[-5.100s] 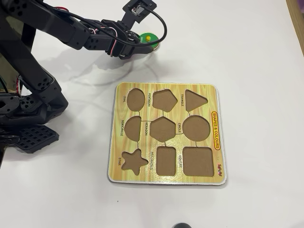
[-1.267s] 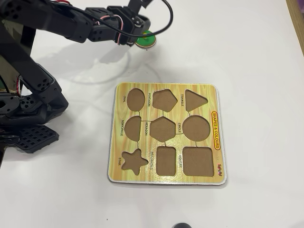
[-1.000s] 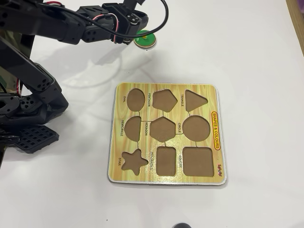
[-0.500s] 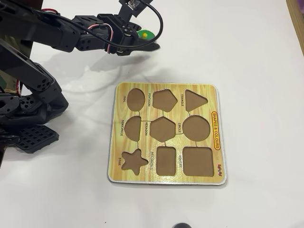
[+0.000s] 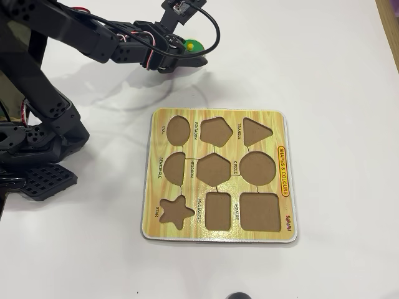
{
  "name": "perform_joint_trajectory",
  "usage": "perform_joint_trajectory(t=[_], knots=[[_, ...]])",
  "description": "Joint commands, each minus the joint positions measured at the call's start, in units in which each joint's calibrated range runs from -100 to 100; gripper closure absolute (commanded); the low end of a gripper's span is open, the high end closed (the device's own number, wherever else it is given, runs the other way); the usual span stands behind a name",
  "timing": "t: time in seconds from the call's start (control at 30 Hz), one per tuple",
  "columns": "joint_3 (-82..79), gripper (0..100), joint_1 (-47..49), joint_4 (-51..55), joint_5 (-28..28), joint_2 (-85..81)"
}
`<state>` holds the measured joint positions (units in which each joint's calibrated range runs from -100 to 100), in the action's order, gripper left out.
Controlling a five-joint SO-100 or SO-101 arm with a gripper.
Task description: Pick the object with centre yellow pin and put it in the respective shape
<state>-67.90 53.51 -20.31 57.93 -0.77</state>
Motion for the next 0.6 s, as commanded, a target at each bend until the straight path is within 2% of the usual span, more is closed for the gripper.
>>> perform_joint_trajectory(t=[0.0,0.57], knots=[[2.6,74,0.7,-6.1,-0.1,1.6],[3.1,74,2.2,-10.7,-0.1,9.4]])
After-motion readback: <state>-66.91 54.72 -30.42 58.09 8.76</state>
